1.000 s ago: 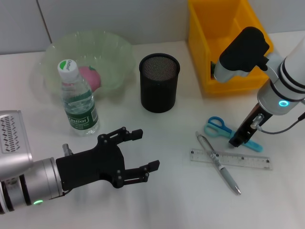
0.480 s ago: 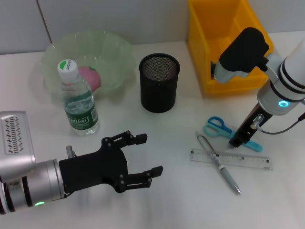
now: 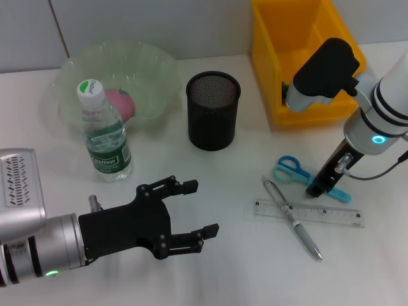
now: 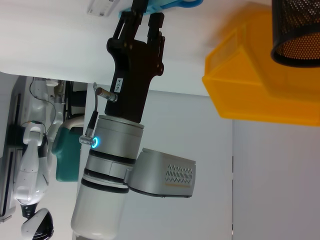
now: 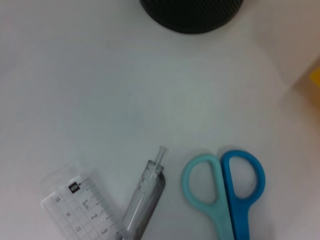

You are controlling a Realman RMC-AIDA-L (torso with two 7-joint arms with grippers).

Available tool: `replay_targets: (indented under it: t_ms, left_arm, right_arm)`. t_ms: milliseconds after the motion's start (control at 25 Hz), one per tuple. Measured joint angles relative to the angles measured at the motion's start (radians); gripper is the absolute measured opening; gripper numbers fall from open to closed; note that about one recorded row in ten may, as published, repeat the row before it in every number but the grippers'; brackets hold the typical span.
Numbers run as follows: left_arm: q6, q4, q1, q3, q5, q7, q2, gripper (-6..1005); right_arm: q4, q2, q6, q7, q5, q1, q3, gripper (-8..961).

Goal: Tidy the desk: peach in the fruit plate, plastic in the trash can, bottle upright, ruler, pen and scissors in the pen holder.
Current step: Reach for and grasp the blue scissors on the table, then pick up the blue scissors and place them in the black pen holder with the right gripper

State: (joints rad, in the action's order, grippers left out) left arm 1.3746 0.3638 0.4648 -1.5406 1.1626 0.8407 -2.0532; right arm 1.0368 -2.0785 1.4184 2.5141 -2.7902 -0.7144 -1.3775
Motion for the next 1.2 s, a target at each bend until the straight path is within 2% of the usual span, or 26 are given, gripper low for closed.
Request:
replay_targets:
  t_ms: [280,760,920,1200]
  left_arm:
    - [0.0,0.0,0.0,-0.001,0.0,0.0,0.001,849]
    - [0.0,0.0,0.0,0.002,0.0,0.0,0.001,849]
    - [0.0,0.0,0.0,0.002,0.0,0.0,0.001,849]
    - [0.001,0.0,0.0,0.002,0.0,0.0,0.001,849]
  right_arm:
    - [-0.003,0.0,0.0,0.0,0.0,-0.001,0.0,411]
    - [-0.023,0.0,-0.015,-0.004,0.0,-0.008,0.003,262]
    - [0.017,0.0,0.003,-0.006,0.003,0.003,0.008,212]
    - [0.159,0.0,0.065,0.002,0.008,0.052,0.014,212]
